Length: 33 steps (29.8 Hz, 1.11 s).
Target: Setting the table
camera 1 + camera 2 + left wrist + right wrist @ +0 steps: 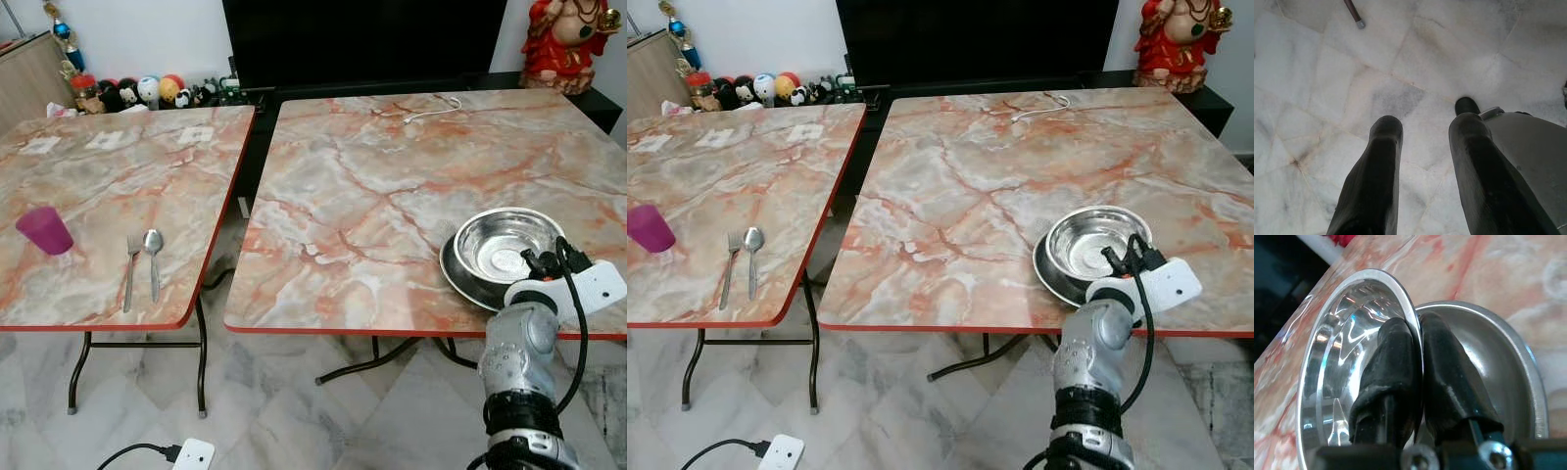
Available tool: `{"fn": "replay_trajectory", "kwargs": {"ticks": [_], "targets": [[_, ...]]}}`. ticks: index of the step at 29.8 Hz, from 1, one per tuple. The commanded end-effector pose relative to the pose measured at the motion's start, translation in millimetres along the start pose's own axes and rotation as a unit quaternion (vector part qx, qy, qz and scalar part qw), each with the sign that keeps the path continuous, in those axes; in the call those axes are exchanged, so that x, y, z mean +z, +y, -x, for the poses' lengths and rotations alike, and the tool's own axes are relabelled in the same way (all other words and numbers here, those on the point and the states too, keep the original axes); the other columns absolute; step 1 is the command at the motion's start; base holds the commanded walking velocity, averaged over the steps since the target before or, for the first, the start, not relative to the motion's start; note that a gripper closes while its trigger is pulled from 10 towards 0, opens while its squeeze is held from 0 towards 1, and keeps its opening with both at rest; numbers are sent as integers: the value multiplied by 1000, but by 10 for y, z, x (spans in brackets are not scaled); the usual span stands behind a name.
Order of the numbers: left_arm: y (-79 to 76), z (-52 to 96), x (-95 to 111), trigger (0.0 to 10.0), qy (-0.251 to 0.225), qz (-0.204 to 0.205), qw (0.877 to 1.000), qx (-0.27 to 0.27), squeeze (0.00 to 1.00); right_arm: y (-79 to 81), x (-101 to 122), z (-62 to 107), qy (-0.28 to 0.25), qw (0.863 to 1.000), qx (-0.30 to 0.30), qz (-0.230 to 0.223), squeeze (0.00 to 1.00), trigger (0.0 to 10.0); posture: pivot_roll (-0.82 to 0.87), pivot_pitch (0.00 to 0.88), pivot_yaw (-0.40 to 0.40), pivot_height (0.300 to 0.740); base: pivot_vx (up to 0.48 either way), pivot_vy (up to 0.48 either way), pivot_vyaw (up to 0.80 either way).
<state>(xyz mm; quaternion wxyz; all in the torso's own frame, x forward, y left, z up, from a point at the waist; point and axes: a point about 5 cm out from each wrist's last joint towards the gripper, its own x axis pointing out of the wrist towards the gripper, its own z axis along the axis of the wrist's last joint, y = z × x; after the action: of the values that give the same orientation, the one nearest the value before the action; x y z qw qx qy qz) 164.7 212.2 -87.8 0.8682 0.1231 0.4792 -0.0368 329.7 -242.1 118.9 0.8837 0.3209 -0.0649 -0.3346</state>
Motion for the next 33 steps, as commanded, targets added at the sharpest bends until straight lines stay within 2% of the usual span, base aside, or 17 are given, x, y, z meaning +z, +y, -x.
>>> {"fn": "replay_trajectory", "kwargs": {"ticks": [1, 6, 7, 9, 20, 27, 33], "targets": [[56, 11, -37, 10000, 7, -2, 1000, 6, 0, -8, -8, -15, 1, 1000, -14, -11, 0, 10000, -102, 0, 84, 740, 0, 0, 0], [57, 10, -31, 10000, 6, -2, 1000, 6, 0, -96, -43, -6, 8, 999, -32, -14, 16, 10000, -101, 0, 87, 740, 0, 0, 0], [56, 10, -32, 10000, 6, -2, 1000, 6, 0, -104, -55, -3, 11, 999, -34, -16, 439, 10000, -101, 0, 89, 740, 0, 0, 0], [56, 10, -33, 10000, 6, -2, 1000, 6, 0, -115, -73, 1, 13, 999, -36, -17, 463, 10000, -101, 0, 89, 740, 0, 0, 0], [56, 12, -40, 10000, 7, -2, 1000, 4, 0, -83, -109, -8, 25, 999, -30, -24, 424, 10000, -98, 0, 88, 740, 0, 0, 0], [68, 14, -44, 10000, 8, -1, 1000, 5, 0, -52, -144, -11, 39, 998, -25, -42, 455, 10000, -96, 0, 90, 740, 0, 0, 0], [66, 12, -37, 10000, 7, 0, 1000, 6, 0, -57, -147, -11, 37, 998, -27, -39, 463, 10000, -98, 0, 91, 740, 0, 0, 0]]}}
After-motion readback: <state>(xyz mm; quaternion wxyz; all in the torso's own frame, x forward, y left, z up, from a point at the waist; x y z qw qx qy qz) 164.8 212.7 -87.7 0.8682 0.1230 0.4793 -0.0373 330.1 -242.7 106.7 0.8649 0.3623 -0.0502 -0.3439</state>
